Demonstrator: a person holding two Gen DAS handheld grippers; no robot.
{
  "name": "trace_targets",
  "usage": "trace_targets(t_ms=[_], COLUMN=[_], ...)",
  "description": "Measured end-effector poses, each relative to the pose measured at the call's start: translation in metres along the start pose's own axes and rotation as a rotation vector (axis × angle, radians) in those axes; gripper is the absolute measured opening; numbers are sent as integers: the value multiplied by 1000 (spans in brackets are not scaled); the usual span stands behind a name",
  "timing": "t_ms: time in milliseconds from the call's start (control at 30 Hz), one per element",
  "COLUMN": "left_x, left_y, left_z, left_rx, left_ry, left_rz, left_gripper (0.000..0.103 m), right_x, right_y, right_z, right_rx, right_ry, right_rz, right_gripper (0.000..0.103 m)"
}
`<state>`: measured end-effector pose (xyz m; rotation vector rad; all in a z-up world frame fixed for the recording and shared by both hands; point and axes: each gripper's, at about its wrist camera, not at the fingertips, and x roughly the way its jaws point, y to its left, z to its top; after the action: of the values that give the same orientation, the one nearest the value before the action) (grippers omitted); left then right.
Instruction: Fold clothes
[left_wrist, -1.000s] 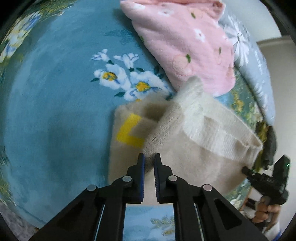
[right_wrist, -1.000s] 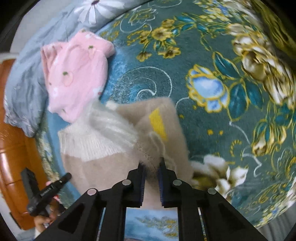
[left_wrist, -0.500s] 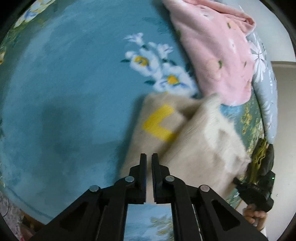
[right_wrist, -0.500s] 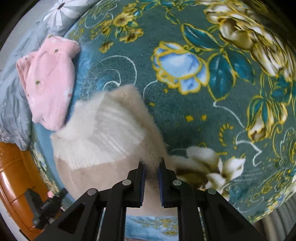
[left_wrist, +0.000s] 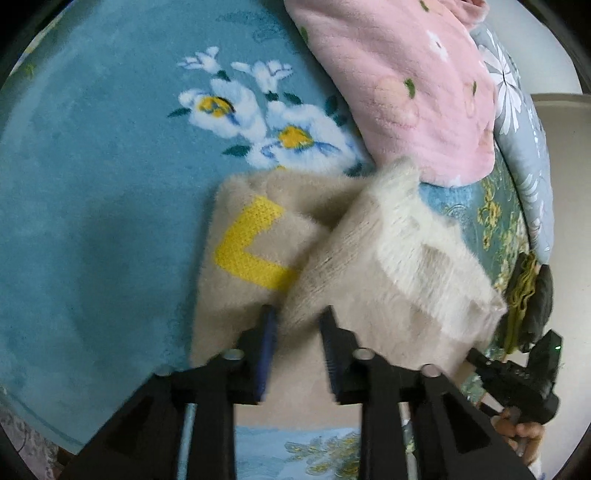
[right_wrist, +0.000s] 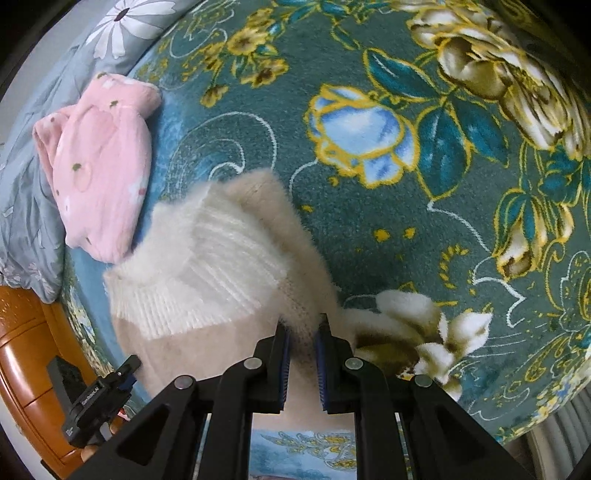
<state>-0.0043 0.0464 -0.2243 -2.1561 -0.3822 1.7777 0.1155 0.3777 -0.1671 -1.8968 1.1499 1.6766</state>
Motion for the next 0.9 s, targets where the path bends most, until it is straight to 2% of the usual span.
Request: trace_targets(t_ms=[167,267,333,433,500,567,633,733,900], left_x=[-28,-47,-58,-59,-52,-46,-42,-34,-24], left_y=[5,20,36,68,85,86,80,70,64], left_z=[-20,-39,-48,-50,-50,-45,-39,-27,-16], left_rx=[9,10,6,-61,-126,-157,-147,-115,-82], left_ry=[-64,-81,-85,-56,-33,-31,-31,-20,10], left_rz=[-49,-84,-93,-76,-87,-92,-75,-27,22], left_gripper=[12,12,12,12,12,12,12,12,13], right_x=[-13,-26,-31,-26,-15,-5,2,7,10], right_y=[9,12,19,34,29,23,15,1,-2], right_z=[-6,-13,-21,-18,-20,-17,-14,-9,-7], right_rx=[-25,-1,-19,-70,-73,-59,-30,32,-1], right_ry=[-23,-42,-55,-47,-35,-31,-31,-31,-26], right_rz=[2,90,111,88,61,14,-29,-24,-46], right_gripper=[13,14,14,14,13,14,13,14,18])
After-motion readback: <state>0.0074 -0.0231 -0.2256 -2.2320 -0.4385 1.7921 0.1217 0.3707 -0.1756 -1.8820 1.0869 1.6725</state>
